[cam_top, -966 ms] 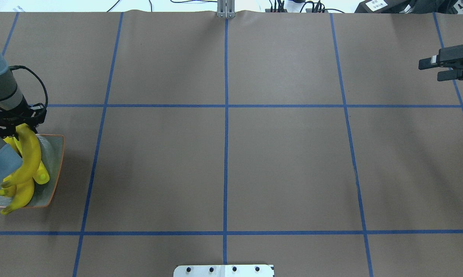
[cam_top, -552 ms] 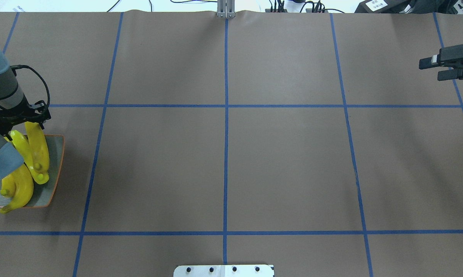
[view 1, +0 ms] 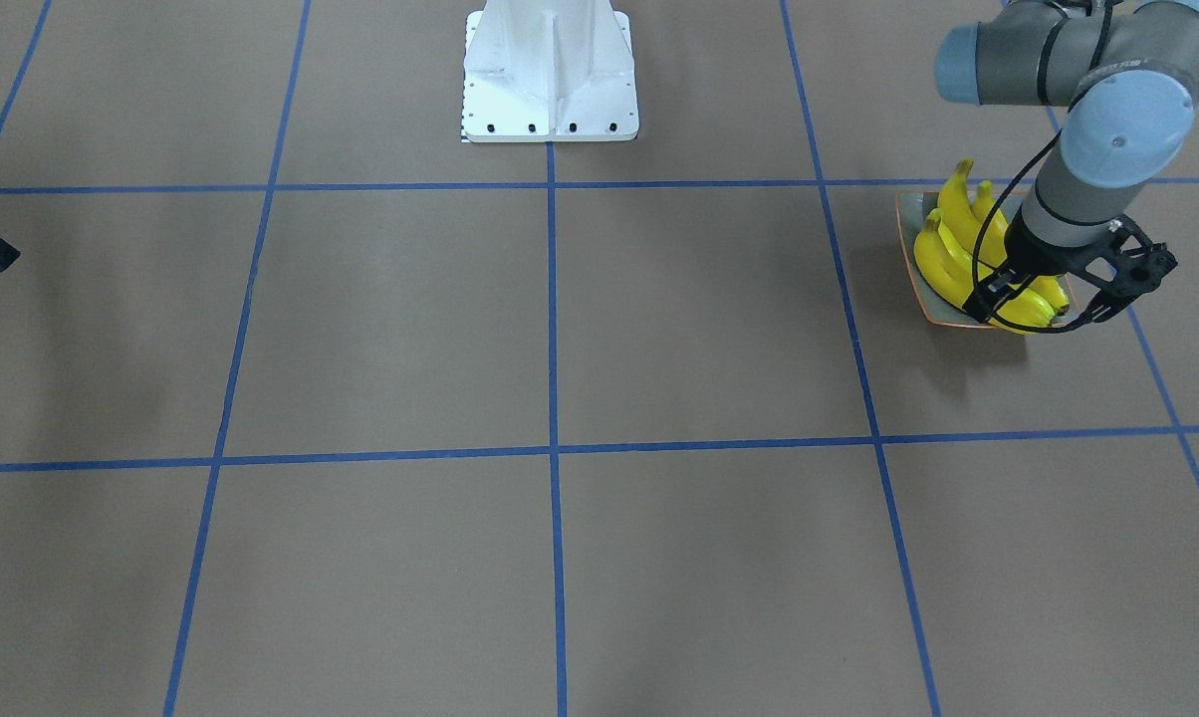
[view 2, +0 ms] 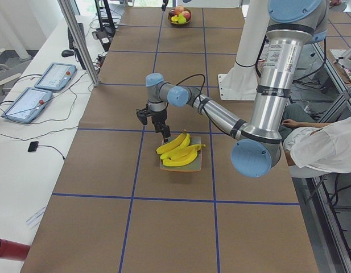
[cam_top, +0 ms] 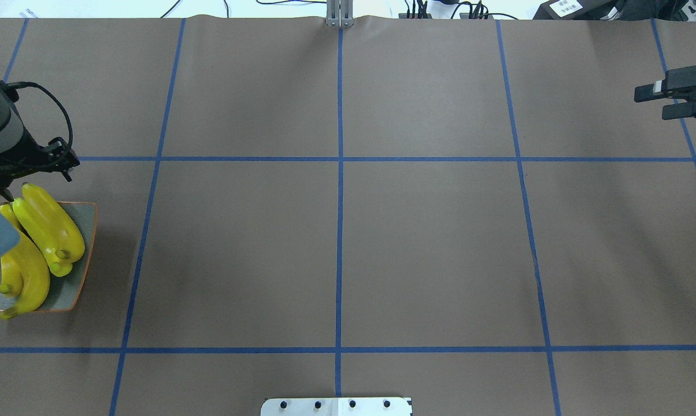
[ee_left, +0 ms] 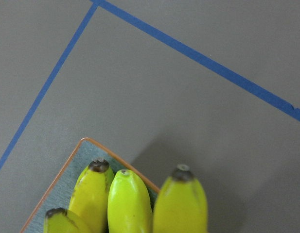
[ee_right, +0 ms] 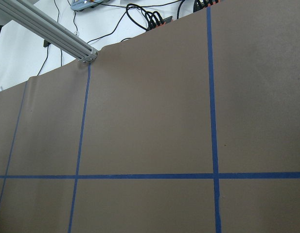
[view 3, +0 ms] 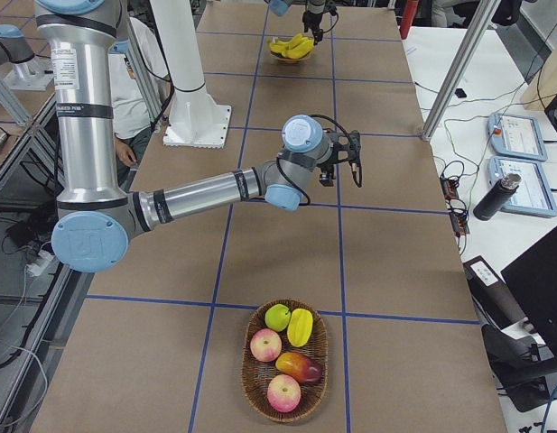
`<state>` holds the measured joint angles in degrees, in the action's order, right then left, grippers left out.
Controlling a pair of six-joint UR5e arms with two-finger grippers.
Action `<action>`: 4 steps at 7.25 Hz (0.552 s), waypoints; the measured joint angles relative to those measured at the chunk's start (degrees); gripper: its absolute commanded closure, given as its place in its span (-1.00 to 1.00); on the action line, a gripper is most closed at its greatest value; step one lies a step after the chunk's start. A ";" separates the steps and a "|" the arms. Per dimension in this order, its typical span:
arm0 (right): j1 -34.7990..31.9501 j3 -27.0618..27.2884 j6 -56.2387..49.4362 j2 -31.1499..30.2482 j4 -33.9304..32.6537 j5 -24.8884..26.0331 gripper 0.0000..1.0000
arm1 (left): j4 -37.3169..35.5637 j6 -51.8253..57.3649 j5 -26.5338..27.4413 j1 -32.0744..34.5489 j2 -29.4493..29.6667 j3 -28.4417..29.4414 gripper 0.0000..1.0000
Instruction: Transfer all bananas from basket to plate
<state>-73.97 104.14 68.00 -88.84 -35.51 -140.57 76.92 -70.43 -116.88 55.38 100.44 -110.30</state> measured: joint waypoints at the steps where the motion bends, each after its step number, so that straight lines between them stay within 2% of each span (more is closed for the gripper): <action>1: -1.26 -0.07 -1.03 -1.07 -0.02 0.22 -1.00 | -0.01 2.62 -2.58 2.66 -0.32 -2.27 -1.00; 3: -4.61 -0.58 -9.34 -5.69 -1.11 0.64 -1.00 | 0.20 13.18 -8.62 9.84 -1.55 -5.16 -1.00; 4: -5.96 -0.85 -14.50 -7.61 -3.68 1.00 -1.00 | 0.41 20.54 -11.72 13.70 -2.27 -5.94 -1.00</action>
<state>-79.93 103.30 53.50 -96.46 -39.19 -139.58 77.32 -49.89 -128.60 69.08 98.17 -116.24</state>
